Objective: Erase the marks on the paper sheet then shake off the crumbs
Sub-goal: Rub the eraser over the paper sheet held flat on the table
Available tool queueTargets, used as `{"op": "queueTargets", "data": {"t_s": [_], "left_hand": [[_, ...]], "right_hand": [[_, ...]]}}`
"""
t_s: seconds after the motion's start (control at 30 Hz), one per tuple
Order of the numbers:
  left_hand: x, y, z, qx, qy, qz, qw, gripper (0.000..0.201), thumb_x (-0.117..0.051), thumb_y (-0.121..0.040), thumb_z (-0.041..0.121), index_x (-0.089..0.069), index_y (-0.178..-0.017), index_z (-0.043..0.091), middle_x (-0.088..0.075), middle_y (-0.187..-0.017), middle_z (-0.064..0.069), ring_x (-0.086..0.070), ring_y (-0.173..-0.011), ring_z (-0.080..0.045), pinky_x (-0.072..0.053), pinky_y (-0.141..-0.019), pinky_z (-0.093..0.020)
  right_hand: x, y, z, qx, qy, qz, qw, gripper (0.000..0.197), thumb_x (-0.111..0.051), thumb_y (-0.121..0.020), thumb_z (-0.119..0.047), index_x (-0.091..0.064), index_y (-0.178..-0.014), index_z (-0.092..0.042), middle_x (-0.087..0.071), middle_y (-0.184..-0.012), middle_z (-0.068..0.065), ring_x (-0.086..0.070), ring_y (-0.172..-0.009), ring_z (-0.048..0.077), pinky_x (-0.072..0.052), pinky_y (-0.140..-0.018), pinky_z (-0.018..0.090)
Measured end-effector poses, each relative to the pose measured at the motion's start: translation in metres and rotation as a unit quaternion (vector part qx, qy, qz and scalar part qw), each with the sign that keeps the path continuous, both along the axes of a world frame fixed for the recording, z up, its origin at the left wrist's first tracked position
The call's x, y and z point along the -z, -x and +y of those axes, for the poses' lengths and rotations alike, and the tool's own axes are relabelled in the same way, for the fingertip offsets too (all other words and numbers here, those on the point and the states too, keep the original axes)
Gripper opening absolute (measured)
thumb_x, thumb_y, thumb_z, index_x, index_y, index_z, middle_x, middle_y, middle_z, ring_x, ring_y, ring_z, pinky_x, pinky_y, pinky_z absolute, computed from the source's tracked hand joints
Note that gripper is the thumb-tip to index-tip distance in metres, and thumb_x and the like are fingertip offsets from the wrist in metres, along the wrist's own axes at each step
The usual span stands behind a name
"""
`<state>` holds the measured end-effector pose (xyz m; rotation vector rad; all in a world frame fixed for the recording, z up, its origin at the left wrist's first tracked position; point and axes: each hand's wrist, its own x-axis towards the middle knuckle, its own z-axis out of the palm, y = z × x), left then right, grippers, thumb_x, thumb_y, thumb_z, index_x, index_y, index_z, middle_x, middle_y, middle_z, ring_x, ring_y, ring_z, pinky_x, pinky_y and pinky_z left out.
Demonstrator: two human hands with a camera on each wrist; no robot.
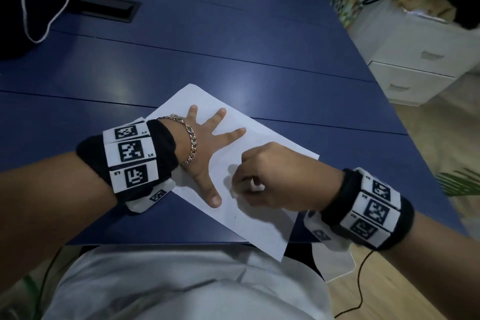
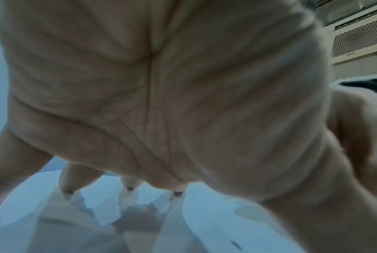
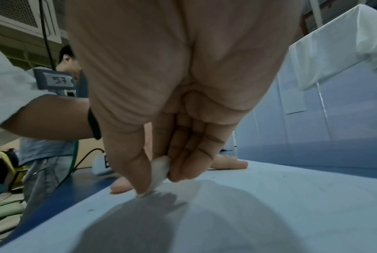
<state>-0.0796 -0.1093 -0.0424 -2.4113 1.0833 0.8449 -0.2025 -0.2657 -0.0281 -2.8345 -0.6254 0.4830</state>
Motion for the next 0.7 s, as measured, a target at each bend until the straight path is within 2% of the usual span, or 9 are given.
{"op": "queueTargets", "data": {"t_s": [0.13, 0.23, 0.33, 0.4, 0.5, 0.63, 0.7], "left_hand": [[-0.004, 0.003, 0.000, -0.004, 0.002, 0.003, 1.000, 0.156, -0.080, -0.050, 0.088, 0.036, -0.150, 0.055, 0.044, -0.164, -0.002, 0.025, -0.152, -0.055, -0.010, -0.122, -0.068], [-0.002, 0.000, 0.002, -0.010, 0.004, 0.010, 1.000, 0.158, -0.080, -0.045, 0.090, 0.036, -0.148, 0.058, 0.045, -0.163, 0.002, 0.026, -0.150, -0.056, -0.013, -0.120, -0.071], [-0.001, -0.001, 0.002, -0.010, 0.005, 0.014, 1.000, 0.159, -0.081, -0.043, 0.090, 0.035, -0.148, 0.060, 0.046, -0.163, 0.003, 0.027, -0.151, -0.055, -0.014, -0.120, -0.071], [-0.002, -0.001, 0.002, -0.012, 0.003, 0.017, 1.000, 0.159, -0.081, -0.044, 0.089, 0.035, -0.148, 0.059, 0.046, -0.163, 0.003, 0.027, -0.150, -0.055, -0.013, -0.120, -0.072], [-0.003, -0.001, 0.002, -0.014, 0.006, 0.020, 1.000, 0.159, -0.081, -0.043, 0.089, 0.035, -0.148, 0.059, 0.044, -0.164, 0.003, 0.027, -0.150, -0.056, -0.013, -0.119, -0.073], [-0.005, 0.003, 0.000, -0.009, 0.003, 0.010, 1.000, 0.157, -0.082, -0.048, 0.087, 0.033, -0.151, 0.056, 0.043, -0.164, 0.000, 0.027, -0.151, -0.055, -0.011, -0.121, -0.071], [-0.005, 0.003, -0.001, -0.006, 0.000, 0.006, 1.000, 0.156, -0.081, -0.050, 0.087, 0.034, -0.151, 0.055, 0.044, -0.164, -0.001, 0.026, -0.151, -0.055, -0.010, -0.121, -0.070]], "right_hand": [[0.002, -0.013, -0.014, 0.079, 0.012, -0.044, 0.996, 0.012, -0.065, -0.086, -0.030, -0.070, -0.082, -0.019, -0.062, -0.079, -0.004, -0.058, -0.073, 0.018, -0.053, -0.072, 0.042], [0.008, 0.003, -0.001, 0.059, 0.011, -0.034, 0.998, 0.013, -0.061, -0.084, -0.029, -0.064, -0.078, -0.018, -0.059, -0.077, -0.002, -0.058, -0.071, 0.022, -0.053, -0.070, 0.044], [0.003, 0.011, 0.001, 0.036, 0.014, 0.010, 0.999, 0.016, -0.062, -0.087, -0.033, -0.069, -0.082, -0.020, -0.061, -0.080, -0.004, -0.059, -0.073, 0.019, -0.053, -0.071, 0.042], [0.001, 0.002, -0.008, 0.067, 0.029, -0.014, 0.997, 0.016, -0.064, -0.088, -0.034, -0.072, -0.084, -0.021, -0.064, -0.080, -0.004, -0.060, -0.074, 0.017, -0.054, -0.073, 0.041], [0.004, -0.001, -0.013, 0.110, 0.024, -0.060, 0.992, 0.016, -0.063, -0.087, -0.031, -0.067, -0.077, -0.019, -0.062, -0.073, -0.003, -0.060, -0.070, 0.020, -0.054, -0.069, 0.043], [0.001, 0.009, 0.009, 0.047, 0.020, -0.005, 0.999, 0.013, -0.061, -0.087, -0.031, -0.064, -0.077, -0.022, -0.058, -0.076, -0.003, -0.057, -0.070, 0.021, -0.052, -0.069, 0.043], [-0.002, -0.006, 0.005, 0.050, 0.039, -0.011, 0.998, 0.011, -0.064, -0.086, -0.030, -0.066, -0.078, -0.022, -0.060, -0.078, -0.003, -0.058, -0.072, 0.021, -0.053, -0.070, 0.043]]}}
